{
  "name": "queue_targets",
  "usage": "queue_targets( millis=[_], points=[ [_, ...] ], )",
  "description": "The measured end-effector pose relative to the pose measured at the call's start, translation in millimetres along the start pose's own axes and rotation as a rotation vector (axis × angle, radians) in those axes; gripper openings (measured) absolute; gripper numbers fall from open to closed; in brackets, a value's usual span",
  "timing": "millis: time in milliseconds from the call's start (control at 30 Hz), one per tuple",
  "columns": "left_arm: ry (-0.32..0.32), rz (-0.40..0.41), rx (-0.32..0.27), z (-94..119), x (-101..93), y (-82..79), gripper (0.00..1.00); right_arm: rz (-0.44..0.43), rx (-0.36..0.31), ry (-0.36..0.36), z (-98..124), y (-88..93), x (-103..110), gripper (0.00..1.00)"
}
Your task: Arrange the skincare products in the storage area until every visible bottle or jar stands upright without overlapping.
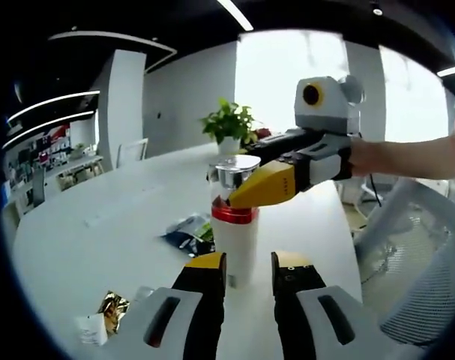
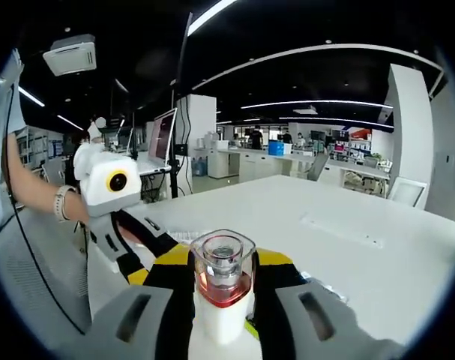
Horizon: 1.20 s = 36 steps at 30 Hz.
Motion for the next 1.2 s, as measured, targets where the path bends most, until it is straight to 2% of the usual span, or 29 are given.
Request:
queue_targets(
  millis=[333, 600, 1000, 1100, 1200],
  points=[
    [-0.013, 0.010, -0.014, 3.3, 3.6, -3.0, 0.20, -0.007, 0.009, 0.004, -2.5, 0.5, -16.9, 0.29],
    [-0.016, 0.009, -0.014, 3.7, 4.1, -3.3, 0.20, 0.029, 0.045, 0.017, -0.3, -0.2, -26.5, 0.29],
    [-0.014, 0.005, -0.012, 3.7, 3.4, -3.9, 0.19, -0.029, 0.055, 0.033, 1.0, 1.4, -37.6, 0.31],
    [-0.007, 0.010, -0.011, 3.4, 2.5, -3.5, 0.20, -0.043, 0.037, 0.041, 2.8, -1.6, -40.4, 0.36],
    [-0.001, 0.013, -0.009, 2.9, 1.7, -3.1, 0.20, -0.029, 0.037, 0.042, 3.0, -5.3, -42.2, 0.37]
  ],
)
Point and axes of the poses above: the point that each gripper's makers call its tool centre point, and the gripper's own axes: z roughly backward along the fingers, x roughly to its left, y roughly out of its underside, the point moved 6 cm from there along z, roughly backward along the fingers, and after that the axes turned 1 degree about -y, right-handed, at the moved point
